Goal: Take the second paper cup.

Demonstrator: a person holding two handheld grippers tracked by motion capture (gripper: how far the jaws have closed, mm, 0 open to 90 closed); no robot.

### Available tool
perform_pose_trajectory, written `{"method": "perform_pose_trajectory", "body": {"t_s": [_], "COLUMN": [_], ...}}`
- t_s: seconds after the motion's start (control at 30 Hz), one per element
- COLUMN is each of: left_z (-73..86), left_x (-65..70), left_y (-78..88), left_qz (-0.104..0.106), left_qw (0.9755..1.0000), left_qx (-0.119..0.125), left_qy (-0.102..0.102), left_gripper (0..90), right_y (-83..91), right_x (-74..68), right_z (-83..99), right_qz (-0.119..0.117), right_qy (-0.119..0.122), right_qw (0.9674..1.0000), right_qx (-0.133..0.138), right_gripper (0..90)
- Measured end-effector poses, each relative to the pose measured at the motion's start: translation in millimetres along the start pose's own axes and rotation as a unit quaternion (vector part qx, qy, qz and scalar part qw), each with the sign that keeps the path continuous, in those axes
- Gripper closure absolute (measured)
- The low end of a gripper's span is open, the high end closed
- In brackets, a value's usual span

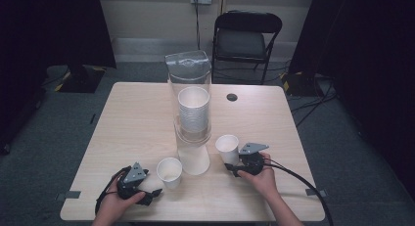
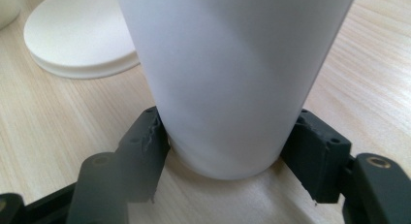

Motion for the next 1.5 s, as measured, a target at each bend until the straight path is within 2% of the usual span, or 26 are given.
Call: {"method": "perform_pose_trajectory", "body": {"t_s": [0.43,0.7,0.83,0.87,1.13,1.5], "left_z": [0.1,0.1,0.1,0.1,0.0,0.0], "left_x": [0.0,0.0,0.0,0.1,0.2,0.1], "left_y": [0.1,0.0,0.1,0.1,0.0,0.0], "left_qz": [0.0,0.0,-0.001,-0.001,-0.001,-0.001], "left_qw": [1.0,1.0,1.0,1.0,1.0,1.0], "left_qx": [0.0,0.0,0.0,0.0,0.0,0.0], "left_qy": [0.0,0.0,0.0,0.001,0.001,0.001], "left_gripper": [12.2,12.2,12.2,12.2,12.2,12.2], "right_y": [5.6,18.2,26.2,28.9,45.7,65.8], "right_x": [5.8,15.2,18.9,19.6,28.5,42.3], "right_z": [5.1,13.4,17.6,18.1,24.0,34.5], "right_qz": [0.004,0.007,0.014,0.01,0.02,0.03], "right_qy": [-0.009,-0.033,-0.026,-0.029,-0.032,-0.048], "right_qw": [1.0,0.9994,0.9995,0.9995,0.9991,0.9978], "right_qx": [-0.001,0.009,0.007,0.009,0.02,0.034], "right_gripper": [25.8,20.0,18.7,18.8,18.4,18.2]}}
Point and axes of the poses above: each handheld gripper's, and its own axes: y roughly backward along the jaws, z roughly out of its underside, x roughly to its right, the point moved 6 cm from there along -y, roughly forward along the jaws
